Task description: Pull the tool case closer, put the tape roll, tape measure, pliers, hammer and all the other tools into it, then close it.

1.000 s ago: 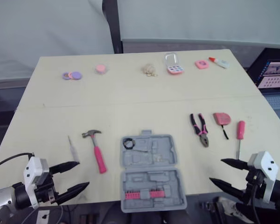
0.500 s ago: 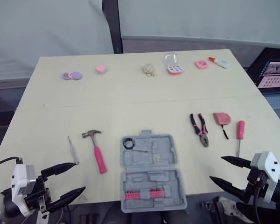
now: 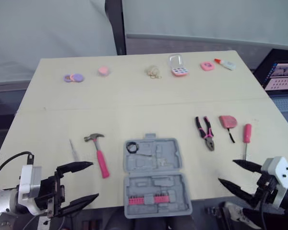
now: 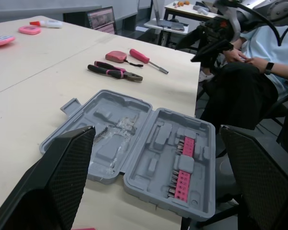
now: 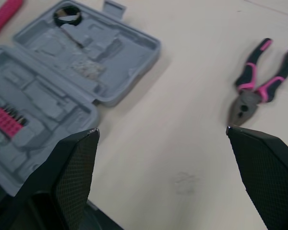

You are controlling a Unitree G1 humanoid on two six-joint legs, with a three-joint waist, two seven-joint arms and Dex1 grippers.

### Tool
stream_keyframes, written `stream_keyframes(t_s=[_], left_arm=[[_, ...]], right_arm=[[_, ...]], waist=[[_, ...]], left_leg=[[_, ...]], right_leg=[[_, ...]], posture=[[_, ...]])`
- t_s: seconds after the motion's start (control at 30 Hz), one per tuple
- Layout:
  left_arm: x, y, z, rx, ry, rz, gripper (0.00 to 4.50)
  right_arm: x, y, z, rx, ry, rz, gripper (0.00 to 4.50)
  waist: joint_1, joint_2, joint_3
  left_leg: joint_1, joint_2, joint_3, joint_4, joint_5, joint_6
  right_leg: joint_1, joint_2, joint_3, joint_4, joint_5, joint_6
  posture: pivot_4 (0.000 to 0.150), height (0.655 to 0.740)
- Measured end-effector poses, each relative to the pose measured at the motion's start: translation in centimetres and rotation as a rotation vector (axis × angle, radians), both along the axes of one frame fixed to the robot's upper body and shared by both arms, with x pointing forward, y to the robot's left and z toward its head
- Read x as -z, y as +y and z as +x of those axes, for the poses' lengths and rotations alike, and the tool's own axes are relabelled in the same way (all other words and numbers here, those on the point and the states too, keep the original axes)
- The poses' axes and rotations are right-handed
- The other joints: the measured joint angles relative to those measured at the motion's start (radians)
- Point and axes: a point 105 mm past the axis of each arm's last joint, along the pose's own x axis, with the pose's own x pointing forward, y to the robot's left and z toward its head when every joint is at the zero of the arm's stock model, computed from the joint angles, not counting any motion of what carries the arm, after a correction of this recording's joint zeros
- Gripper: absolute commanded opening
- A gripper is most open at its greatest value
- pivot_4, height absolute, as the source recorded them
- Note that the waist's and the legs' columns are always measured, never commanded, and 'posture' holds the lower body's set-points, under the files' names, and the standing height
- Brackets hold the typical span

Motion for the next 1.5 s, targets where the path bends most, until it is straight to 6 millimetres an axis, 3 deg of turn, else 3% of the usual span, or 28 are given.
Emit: stream_keyframes(t_s=[0.17, 0.37, 0.7, 1.17, 1.5], left_arm=[[-0.3, -0.8, 0.6, 0.051, -0.024, -0.002, 4.46], [-0.2, -1.0, 1.1, 0.055, -0.022, -0.013, 4.46], [0.3, -1.0, 0.9, 0.032, -0.008, -0.011, 4.46], [0.7, -1.3, 0.0, -0.015, -0.001, -0.011, 4.46], [0.8, -1.5, -0.6, -0.043, 0.001, -0.008, 4.46]], right_arm=[[-0.5, -2.7, 3.2, 0.192, -0.021, -0.046, 4.50], [0.9, -4.5, 6.4, 0.311, 0.157, -0.034, 4.50], [0.5, -5.1, 12.1, 0.380, 0.231, 0.023, 4.50], [2.3, -6.5, 16.4, 0.469, 0.291, -0.008, 4.50], [3.8, -6.8, 18.1, 0.497, 0.321, -0.016, 4.50]], waist=[[-0.001, 0.000, 0.000], [-0.002, 0.001, 0.000], [-0.003, 0.002, 0.001], [-0.013, 0.002, 0.001], [-0.029, 0.003, 0.001]], left_leg=[[0.000, 0.000, 0.002, 0.000, 0.000, 0.000], [0.000, 0.000, 0.004, 0.000, 0.000, 0.000], [-0.001, 0.001, 0.005, 0.000, 0.000, 0.000], [-0.002, 0.001, 0.007, 0.000, 0.000, 0.000], [-0.002, 0.002, 0.007, 0.000, 0.000, 0.000]], right_leg=[[-0.001, 0.000, 0.000, 0.000, 0.000, 0.000], [-0.002, 0.000, 0.000, 0.000, 0.000, 0.000], [-0.003, 0.000, -0.001, 0.001, 0.000, 0.000], [-0.004, 0.000, -0.002, 0.000, 0.000, 0.000], [-0.004, 0.000, -0.005, 0.000, 0.000, 0.000]], posture=[[0.150, 0.7400], [0.150, 0.7400], [0.150, 0.7400], [0.150, 0.7400], [0.150, 0.7400]])
